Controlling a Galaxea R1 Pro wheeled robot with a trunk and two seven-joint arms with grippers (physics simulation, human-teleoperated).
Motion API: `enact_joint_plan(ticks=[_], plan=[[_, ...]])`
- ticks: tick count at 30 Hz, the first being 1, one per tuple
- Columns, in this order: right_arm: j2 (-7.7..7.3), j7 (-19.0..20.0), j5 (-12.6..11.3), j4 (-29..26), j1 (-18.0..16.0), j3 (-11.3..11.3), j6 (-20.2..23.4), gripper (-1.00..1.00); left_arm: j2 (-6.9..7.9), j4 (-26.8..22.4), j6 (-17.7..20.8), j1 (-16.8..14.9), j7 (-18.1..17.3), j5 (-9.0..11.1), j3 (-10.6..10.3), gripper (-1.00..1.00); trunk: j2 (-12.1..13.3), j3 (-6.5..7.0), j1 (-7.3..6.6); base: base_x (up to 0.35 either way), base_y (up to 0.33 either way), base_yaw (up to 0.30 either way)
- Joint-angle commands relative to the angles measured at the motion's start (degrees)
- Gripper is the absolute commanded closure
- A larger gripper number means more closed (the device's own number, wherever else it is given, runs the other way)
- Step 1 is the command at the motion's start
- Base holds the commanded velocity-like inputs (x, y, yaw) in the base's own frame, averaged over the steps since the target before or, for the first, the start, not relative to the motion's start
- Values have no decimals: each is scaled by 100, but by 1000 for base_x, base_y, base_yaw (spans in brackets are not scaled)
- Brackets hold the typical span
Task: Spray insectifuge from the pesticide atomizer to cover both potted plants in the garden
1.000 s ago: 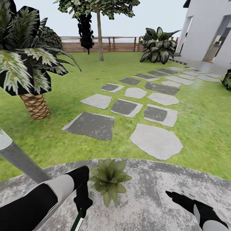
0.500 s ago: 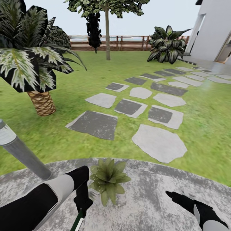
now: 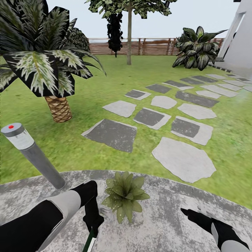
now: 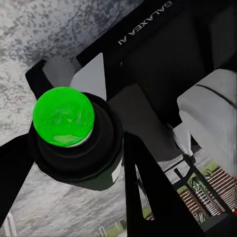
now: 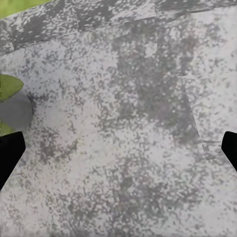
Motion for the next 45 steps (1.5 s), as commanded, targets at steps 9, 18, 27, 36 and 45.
enact_joint_plan(ticks=[9, 18, 27, 36, 45], plan=[[4, 46, 34, -11, -7, -48, 28, -100, 0, -13, 36, -4, -744, -70, 27, 100, -2, -5, -1, 212, -98, 8], [4, 44, 34, -11, -7, -48, 27, -100, 0, -13, 36, -8, -758, -70, 27, 100, -2, -15, -1, 68, -263, 134], [6, 40, 34, -11, -7, -48, 25, -100, 7, -13, 36, -8, -758, -70, 27, 100, -2, -35, -1, 32, -282, 230], [4, 41, 34, -11, -7, -48, 27, -100, 17, -13, 36, -13, -758, -70, 35, 100, -2, -44, -1, 15, -26, 63], [4, 37, 34, -11, -7, -48, 26, -100, 17, -13, 36, -27, -758, -70, 36, 100, -2, -84, -1, 0, 0, 220]])
